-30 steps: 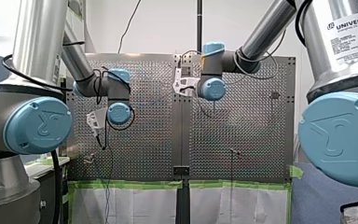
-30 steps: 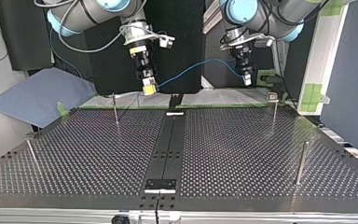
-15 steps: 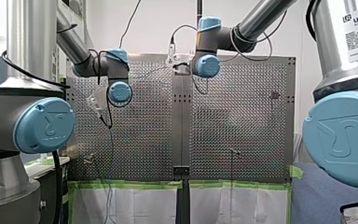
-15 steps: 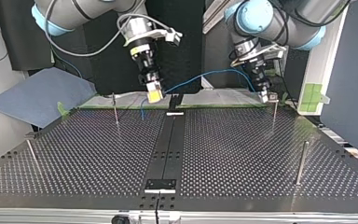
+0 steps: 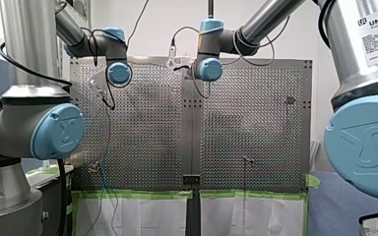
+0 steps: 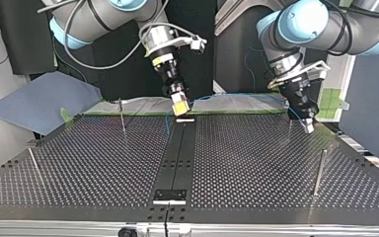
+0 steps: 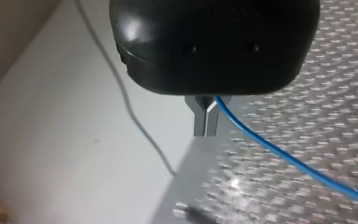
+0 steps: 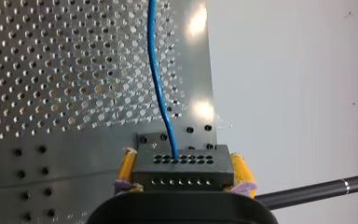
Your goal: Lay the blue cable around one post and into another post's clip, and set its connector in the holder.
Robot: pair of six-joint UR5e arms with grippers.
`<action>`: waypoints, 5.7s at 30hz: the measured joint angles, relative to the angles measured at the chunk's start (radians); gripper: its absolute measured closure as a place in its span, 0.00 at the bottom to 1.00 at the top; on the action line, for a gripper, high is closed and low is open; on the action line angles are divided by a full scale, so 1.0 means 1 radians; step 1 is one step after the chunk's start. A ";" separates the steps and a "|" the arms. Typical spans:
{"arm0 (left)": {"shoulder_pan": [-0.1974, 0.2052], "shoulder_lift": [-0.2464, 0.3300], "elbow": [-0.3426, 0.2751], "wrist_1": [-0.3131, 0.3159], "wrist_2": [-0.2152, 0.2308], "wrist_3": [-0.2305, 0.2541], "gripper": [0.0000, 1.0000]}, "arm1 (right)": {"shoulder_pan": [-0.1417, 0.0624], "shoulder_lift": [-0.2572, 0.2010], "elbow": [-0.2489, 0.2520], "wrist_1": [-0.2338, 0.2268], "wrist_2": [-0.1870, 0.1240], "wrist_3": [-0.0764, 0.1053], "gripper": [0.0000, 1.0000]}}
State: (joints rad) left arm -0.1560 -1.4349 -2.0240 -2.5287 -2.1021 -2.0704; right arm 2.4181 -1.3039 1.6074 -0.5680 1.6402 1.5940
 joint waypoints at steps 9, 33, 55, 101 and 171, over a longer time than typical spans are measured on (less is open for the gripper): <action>0.084 0.083 0.084 -0.084 0.014 0.006 1.00 | 0.011 0.008 -0.054 0.021 -0.002 0.012 1.00; 0.207 0.068 0.155 -0.278 0.161 0.034 1.00 | 0.036 0.093 -0.203 0.070 -0.019 0.022 1.00; 0.244 -0.009 0.262 -0.314 0.217 0.013 1.00 | 0.028 0.206 -0.381 0.142 -0.033 0.038 1.00; 0.427 -0.221 0.394 -0.315 0.418 -0.026 1.00 | -0.002 0.383 -0.634 0.191 -0.002 0.024 1.00; 0.346 -0.347 0.156 -0.101 0.525 -0.113 0.14 | -0.051 0.442 -0.482 0.231 0.099 0.003 1.00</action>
State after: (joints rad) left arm 0.1899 -1.7817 -1.8681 -2.6299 -1.5775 -2.1833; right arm 2.3669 -0.8618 1.1257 -0.3372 1.7395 1.5973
